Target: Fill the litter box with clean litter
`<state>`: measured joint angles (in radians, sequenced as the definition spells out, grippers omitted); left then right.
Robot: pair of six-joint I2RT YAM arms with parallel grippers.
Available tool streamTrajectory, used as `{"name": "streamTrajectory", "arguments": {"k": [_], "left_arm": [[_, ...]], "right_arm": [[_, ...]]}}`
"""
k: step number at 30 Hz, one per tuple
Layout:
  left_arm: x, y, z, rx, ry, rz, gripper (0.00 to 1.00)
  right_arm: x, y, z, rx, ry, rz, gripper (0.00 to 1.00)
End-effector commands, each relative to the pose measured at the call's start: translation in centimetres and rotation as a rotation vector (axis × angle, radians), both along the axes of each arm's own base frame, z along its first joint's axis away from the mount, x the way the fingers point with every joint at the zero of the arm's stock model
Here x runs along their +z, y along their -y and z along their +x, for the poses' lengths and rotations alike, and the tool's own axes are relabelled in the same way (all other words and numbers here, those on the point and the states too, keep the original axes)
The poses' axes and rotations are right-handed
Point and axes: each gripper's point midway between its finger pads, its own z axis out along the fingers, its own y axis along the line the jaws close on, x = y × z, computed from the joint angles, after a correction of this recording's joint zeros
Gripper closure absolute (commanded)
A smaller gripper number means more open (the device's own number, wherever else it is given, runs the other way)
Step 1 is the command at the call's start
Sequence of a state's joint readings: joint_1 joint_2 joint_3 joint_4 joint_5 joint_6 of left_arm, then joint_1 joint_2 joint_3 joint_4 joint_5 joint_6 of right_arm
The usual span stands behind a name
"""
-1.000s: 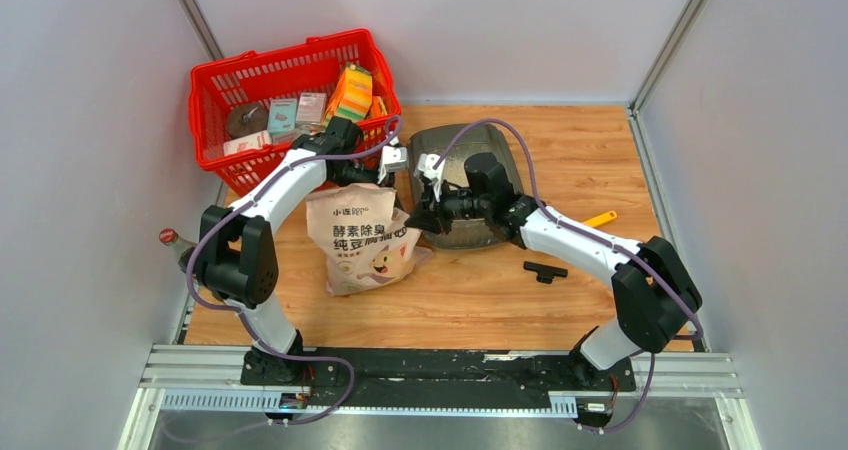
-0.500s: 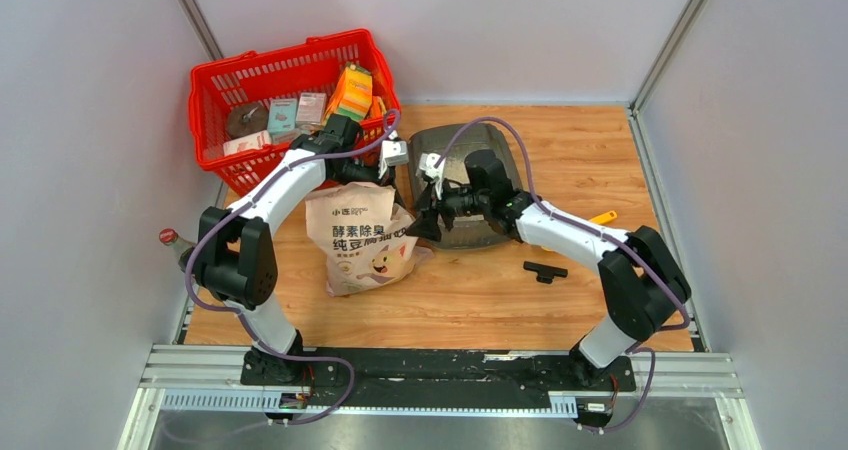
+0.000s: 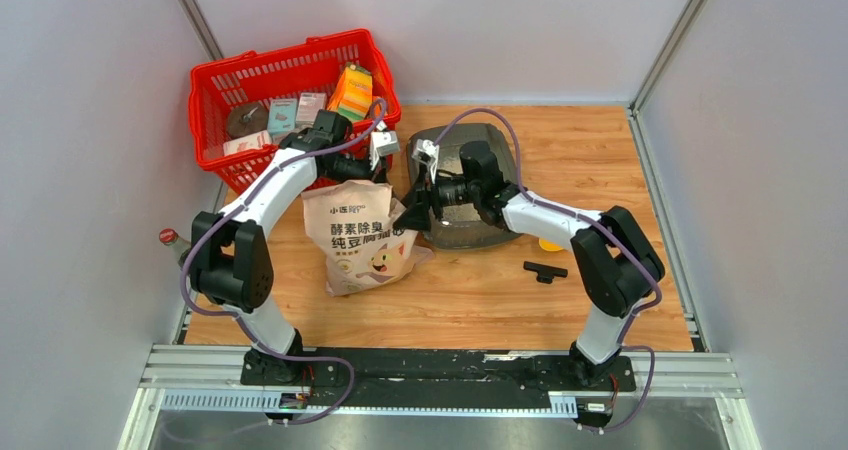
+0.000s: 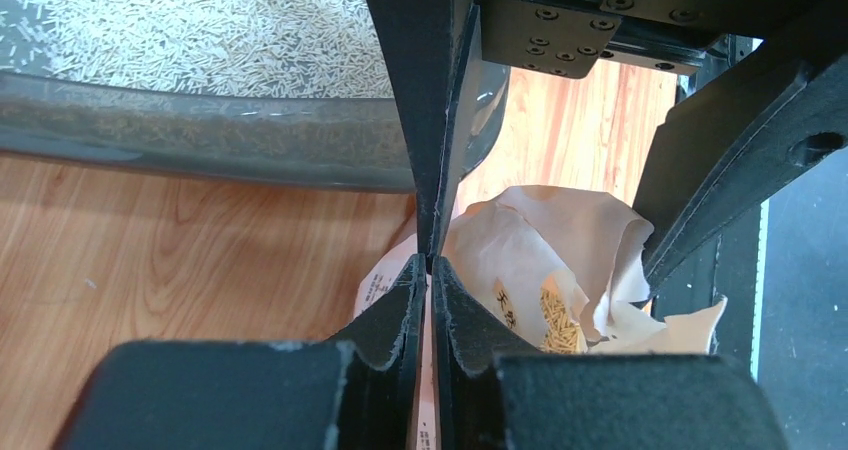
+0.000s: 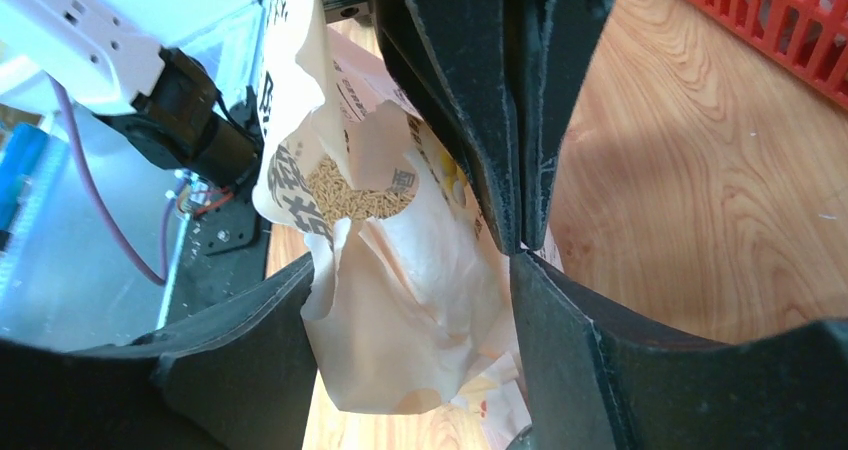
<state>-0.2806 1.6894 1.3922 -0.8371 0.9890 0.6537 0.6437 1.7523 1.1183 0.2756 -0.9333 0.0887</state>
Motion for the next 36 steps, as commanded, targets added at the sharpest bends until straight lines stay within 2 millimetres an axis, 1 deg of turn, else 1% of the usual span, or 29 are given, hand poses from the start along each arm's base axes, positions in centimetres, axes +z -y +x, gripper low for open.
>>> {"name": "streamTrajectory", "arguments": {"k": [1,2,3,7,13,14,15,16,18,23,25,26,27,30,31,34,36], "left_arm": [[3.2,1.0,0.4,0.028,0.022,-0.097,0.89],[3.2,1.0,0.5,0.039,0.014,-0.098,0.89],[3.3,0.9,0.5,0.06,-0.01,-0.103,0.89],[3.3,0.7,0.9,0.102,-0.01,-0.107,0.9],[3.1,0.2,1.7,0.171,-0.024,-0.101,0.93],[3.0,0.0,1.9,0.195,-0.036,-0.097,0.93],[3.1,0.0,2.2,0.204,-0.025,-0.102,0.94],[3.1,-0.1,2.3,0.217,-0.03,-0.103,0.94],[3.3,-0.3,2.8,0.253,-0.033,-0.108,0.94],[3.6,-0.9,3.8,0.341,-0.051,-0.122,0.96],[3.6,-1.4,4.1,0.379,-0.06,-0.122,0.96],[3.9,-1.6,4.4,0.391,-0.046,-0.129,0.96],[3.6,-2.0,4.5,0.411,-0.054,-0.128,0.96],[3.8,-2.7,5.0,0.463,-0.06,-0.137,0.96],[3.8,-3.4,5.4,0.492,-0.058,-0.137,0.96],[4.5,-4.6,5.9,0.529,-0.039,-0.147,0.96],[5.0,-5.2,6.1,0.549,-0.029,-0.149,0.96]], "right_arm": [[4.5,-1.8,-0.4,0.057,-0.02,0.154,0.33],[4.8,-2.0,-0.3,0.057,-0.015,0.17,0.33],[4.4,-2.1,-0.2,0.051,-0.045,0.168,0.33],[4.1,-2.6,0.1,0.057,-0.076,0.18,0.34],[3.5,-2.8,-0.5,0.096,-0.112,0.184,0.39],[3.5,-2.8,-0.6,0.101,-0.113,0.185,0.41],[3.6,-2.8,-0.7,0.102,-0.117,0.186,0.45],[3.7,-2.8,-0.8,0.104,-0.116,0.191,0.46],[3.8,-2.8,-1.0,0.115,-0.123,0.194,0.47],[3.3,-3.1,-1.6,0.134,-0.136,0.184,0.47],[3.0,-3.1,-1.7,0.135,-0.147,0.179,0.46],[2.9,-3.2,-1.7,0.134,-0.155,0.177,0.46],[2.7,-3.2,-1.8,0.136,-0.16,0.175,0.48],[2.3,-3.5,-2.0,0.139,-0.163,0.174,0.48],[2.2,-3.6,-2.2,0.145,-0.165,0.172,0.48],[1.9,-4.0,-2.3,0.151,-0.171,0.172,0.56],[2.0,-4.3,-2.4,0.166,-0.173,0.175,0.69]]}}
